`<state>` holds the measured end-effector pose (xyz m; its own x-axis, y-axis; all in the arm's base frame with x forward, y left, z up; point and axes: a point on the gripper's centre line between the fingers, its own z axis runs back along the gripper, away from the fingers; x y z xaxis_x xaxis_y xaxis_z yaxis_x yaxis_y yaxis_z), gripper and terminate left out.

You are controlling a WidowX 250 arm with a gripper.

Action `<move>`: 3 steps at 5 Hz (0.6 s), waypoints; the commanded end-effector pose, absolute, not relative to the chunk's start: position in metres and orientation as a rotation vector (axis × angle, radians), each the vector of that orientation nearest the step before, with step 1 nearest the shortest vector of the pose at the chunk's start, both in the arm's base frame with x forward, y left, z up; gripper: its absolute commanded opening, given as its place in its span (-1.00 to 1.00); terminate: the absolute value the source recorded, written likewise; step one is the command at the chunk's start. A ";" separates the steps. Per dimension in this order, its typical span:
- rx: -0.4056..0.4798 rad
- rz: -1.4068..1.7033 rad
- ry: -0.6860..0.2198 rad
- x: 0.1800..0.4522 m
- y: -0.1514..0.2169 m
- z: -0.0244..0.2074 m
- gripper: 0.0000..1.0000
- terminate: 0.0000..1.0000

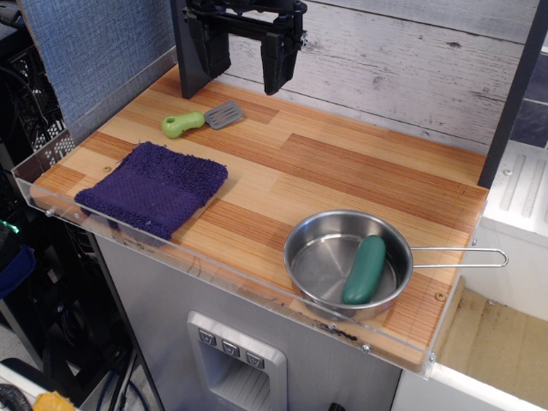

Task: Move the spatula and place it on the top of the silver vessel.

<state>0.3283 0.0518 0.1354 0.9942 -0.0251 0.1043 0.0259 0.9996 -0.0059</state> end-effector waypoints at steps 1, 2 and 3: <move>-0.007 -0.026 -0.104 0.328 0.052 0.135 1.00 -1.00; 0.017 0.009 -0.093 0.338 0.074 0.131 1.00 -1.00; 0.083 0.086 -0.098 0.347 0.111 0.128 1.00 -1.00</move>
<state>0.3447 0.1095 0.1106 0.9952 0.0830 0.0508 -0.0864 0.9939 0.0689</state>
